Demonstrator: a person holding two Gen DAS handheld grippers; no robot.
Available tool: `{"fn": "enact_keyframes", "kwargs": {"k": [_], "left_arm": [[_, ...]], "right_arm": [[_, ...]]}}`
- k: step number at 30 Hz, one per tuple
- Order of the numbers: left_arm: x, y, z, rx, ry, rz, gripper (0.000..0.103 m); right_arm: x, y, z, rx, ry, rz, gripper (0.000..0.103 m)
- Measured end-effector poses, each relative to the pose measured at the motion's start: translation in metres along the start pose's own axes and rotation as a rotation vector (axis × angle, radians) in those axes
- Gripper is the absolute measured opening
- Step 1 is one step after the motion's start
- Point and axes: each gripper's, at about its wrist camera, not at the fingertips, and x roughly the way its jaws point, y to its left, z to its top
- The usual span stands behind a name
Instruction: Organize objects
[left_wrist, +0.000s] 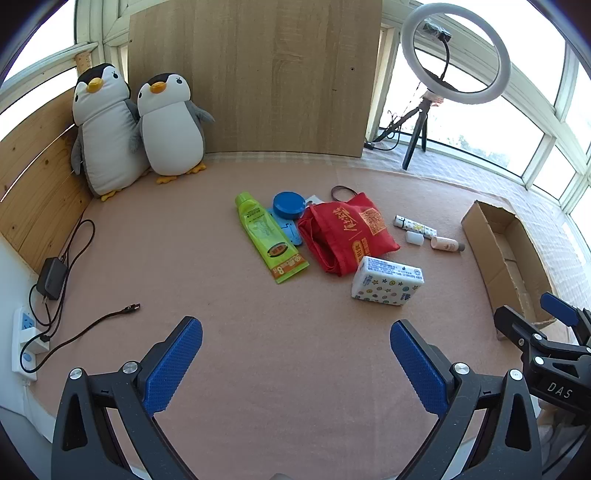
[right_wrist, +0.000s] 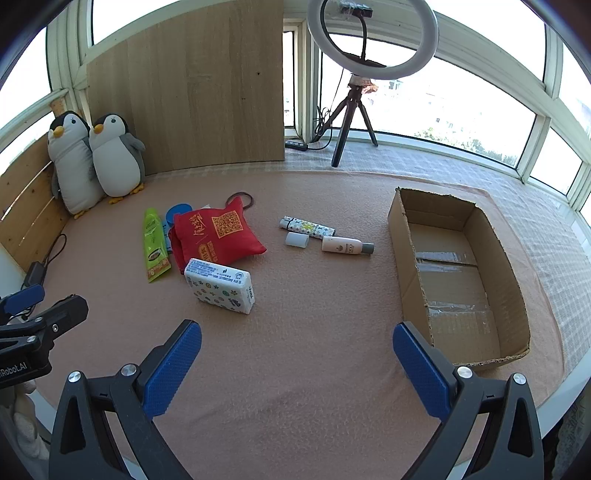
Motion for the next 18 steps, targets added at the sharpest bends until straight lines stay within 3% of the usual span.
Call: {"fn": "enact_keyframes", "kwargs": {"k": [18], "left_arm": [[0.0037,-0.0011,0.0035,0.014,0.001,-0.011,0.103]], "right_arm": [[0.0029,-0.0026,-0.0008,0.003,0.005,-0.003,0.102]]}}
